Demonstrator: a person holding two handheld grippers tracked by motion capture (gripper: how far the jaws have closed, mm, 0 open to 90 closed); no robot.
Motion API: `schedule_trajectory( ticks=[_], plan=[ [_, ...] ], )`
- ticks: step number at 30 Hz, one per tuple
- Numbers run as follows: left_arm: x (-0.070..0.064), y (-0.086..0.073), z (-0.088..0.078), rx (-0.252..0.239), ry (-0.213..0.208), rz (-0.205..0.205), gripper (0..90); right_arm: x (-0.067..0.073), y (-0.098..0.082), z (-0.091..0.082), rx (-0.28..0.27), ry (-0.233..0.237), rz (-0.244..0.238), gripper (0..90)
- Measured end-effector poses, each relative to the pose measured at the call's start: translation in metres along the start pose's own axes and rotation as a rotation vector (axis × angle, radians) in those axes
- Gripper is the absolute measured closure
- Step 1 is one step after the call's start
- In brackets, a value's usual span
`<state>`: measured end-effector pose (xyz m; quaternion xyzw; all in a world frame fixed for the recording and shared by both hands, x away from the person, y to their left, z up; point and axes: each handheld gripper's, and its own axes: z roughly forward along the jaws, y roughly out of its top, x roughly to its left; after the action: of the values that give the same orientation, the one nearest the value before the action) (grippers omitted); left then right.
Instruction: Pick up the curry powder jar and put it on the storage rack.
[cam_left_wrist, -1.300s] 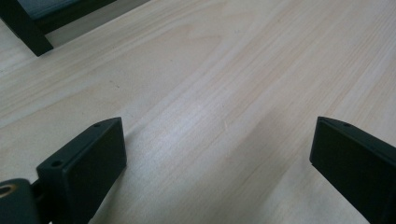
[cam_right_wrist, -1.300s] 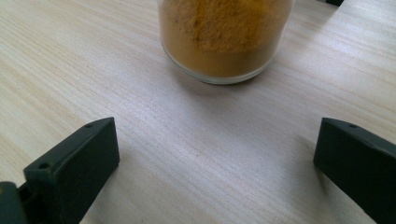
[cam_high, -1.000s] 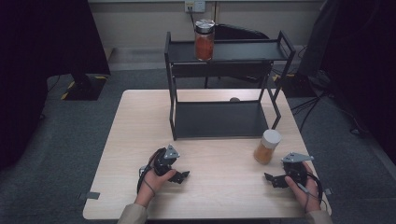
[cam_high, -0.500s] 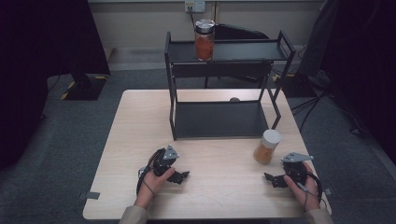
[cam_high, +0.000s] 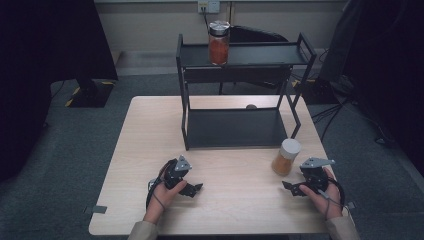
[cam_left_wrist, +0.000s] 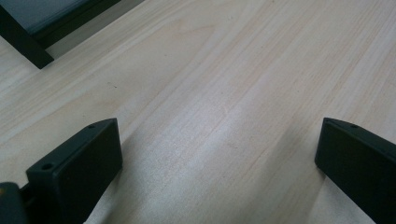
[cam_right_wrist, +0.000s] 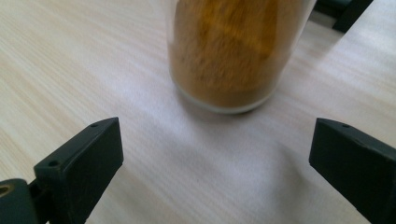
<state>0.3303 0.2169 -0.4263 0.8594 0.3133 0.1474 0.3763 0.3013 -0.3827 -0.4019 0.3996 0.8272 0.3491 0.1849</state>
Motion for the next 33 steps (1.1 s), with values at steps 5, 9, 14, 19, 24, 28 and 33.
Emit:
schedule_trajectory(
  ticks=[5,9,14,19,24,28,33],
  plan=[
    [0.0,0.0,0.0,0.0,0.0,0.0,0.0,-0.005,0.009,-0.005,-0.028,0.001,0.006,1.8],
    [0.0,0.0,0.0,0.0,0.0,-0.001,0.0,-0.01,0.013,-0.007,-0.063,0.01,0.033,1.5],
    [0.0,0.0,0.0,0.0,0.0,0.0,0.0,-0.012,0.02,-0.007,-0.102,-0.001,0.039,4.4],
    [0.0,0.0,0.0,0.0,0.0,0.0,0.0,-0.014,0.029,-0.004,-0.139,0.011,0.037,10.8],
    [0.0,0.0,0.0,0.0,0.0,0.0,0.0,-0.012,0.034,0.003,-0.167,0.006,0.018,20.5],
    [0.0,0.0,0.0,0.0,0.0,0.0,0.0,-0.012,0.034,0.006,-0.189,0.008,0.019,29.1],
    [0.0,0.0,0.0,0.0,0.0,0.0,0.0,-0.013,0.032,0.007,-0.209,0.024,0.002,34.9]
  ],
)
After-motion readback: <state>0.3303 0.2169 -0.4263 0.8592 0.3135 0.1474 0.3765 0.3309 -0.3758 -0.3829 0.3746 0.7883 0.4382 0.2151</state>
